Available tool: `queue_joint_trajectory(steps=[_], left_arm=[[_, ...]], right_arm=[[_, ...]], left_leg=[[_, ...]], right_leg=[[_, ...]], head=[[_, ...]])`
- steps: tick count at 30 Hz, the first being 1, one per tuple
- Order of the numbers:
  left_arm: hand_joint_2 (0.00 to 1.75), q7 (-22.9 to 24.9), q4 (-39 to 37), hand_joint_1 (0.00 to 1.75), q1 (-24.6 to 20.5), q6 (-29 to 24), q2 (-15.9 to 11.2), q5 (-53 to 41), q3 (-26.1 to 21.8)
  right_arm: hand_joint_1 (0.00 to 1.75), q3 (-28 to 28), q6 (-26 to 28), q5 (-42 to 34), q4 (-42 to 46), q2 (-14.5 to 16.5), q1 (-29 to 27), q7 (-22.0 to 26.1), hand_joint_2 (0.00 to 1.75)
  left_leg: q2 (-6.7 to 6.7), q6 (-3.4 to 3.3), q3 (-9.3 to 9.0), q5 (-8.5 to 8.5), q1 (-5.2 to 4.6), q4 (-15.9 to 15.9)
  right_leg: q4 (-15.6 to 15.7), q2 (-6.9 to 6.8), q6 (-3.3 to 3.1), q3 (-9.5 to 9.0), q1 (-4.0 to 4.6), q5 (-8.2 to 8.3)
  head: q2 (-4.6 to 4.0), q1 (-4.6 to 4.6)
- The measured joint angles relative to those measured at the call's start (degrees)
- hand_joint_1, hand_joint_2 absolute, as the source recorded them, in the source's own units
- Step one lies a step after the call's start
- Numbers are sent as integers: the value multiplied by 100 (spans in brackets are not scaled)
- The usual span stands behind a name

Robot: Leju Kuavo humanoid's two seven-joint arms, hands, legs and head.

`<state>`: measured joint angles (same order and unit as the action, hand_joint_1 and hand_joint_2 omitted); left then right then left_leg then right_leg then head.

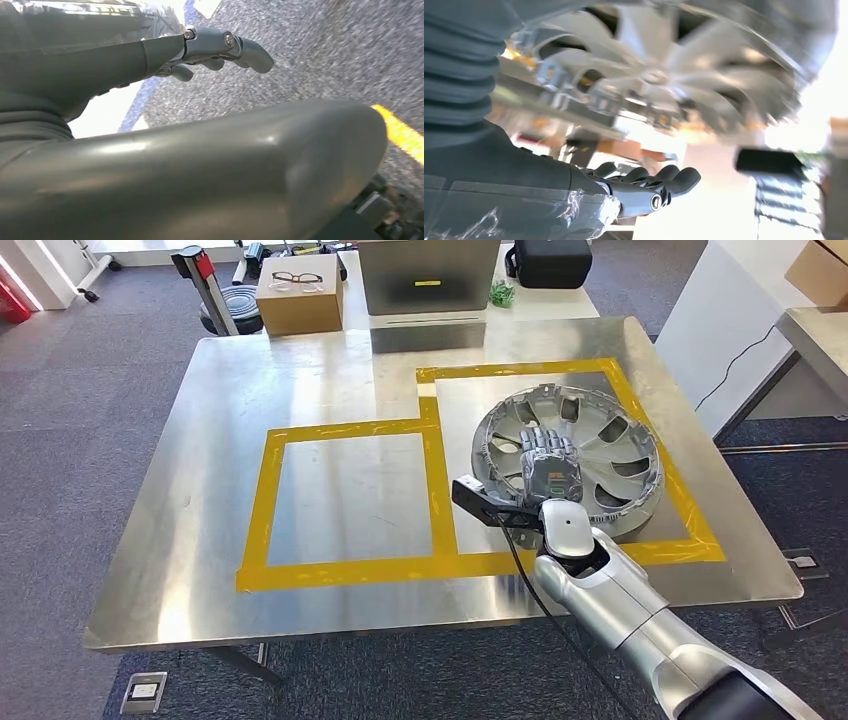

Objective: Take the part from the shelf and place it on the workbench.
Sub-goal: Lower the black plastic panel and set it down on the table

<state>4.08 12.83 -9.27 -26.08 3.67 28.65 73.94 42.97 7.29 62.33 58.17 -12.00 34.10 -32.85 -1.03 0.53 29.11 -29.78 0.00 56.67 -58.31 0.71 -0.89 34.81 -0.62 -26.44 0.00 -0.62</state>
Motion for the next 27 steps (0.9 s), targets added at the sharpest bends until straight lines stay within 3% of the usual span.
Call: queue_joint_trajectory(steps=[6, 11, 15, 18, 22, 27], left_arm=[[0, -296, -1, 0, 83, -122, -3, 119, -38], [0, -568, -2, 0, 188, -7, -23, 348, -133], [0, -598, -2, 0, 265, -37, -46, 454, -207], [0, -595, -2, 0, 309, -57, -62, 519, -247], [0, -583, -2, 0, 339, -83, -79, 590, -313], [0, -600, -2, 0, 342, -96, -95, 639, -374]], right_arm=[[0, -38, 1826, -1562, 896, -17, -337, 784, 0], [0, -382, 3186, -4095, 2257, -81, -944, 2303, 0], [0, -853, 3310, -6233, 3495, -82, -1582, 3926, 0], [0, -1253, 3309, -7450, 4380, -80, -1984, 4687, 0], [0, -1792, 3297, -8218, 5312, -81, -2416, 5258, 0], [0, -2294, 3289, -8467, 6135, -82, -2836, 5601, 0]], left_leg=[[0, -2, 0, -2, 0, 0], [-1, -7, 0, -6, -1, 0], [-1, -12, 1, -10, -2, 0], [-1, -14, 0, -12, -2, -1], [0, -15, -1, -12, -3, -1], [1, -16, -6, -12, -3, -1]], right_leg=[[4, 1, 2, 1, 0, -2], [7, -1, 5, -1, 0, -4], [9, -1, 5, -1, 0, -4], [13, -2, 6, -2, 0, -5], [15, 0, 6, -5, 0, -5], [19, -2, 7, -13, 0, -4]], head=[[0, 0], [0, 0], [0, 0], [0, 0], [0, 0], [0, -1]])
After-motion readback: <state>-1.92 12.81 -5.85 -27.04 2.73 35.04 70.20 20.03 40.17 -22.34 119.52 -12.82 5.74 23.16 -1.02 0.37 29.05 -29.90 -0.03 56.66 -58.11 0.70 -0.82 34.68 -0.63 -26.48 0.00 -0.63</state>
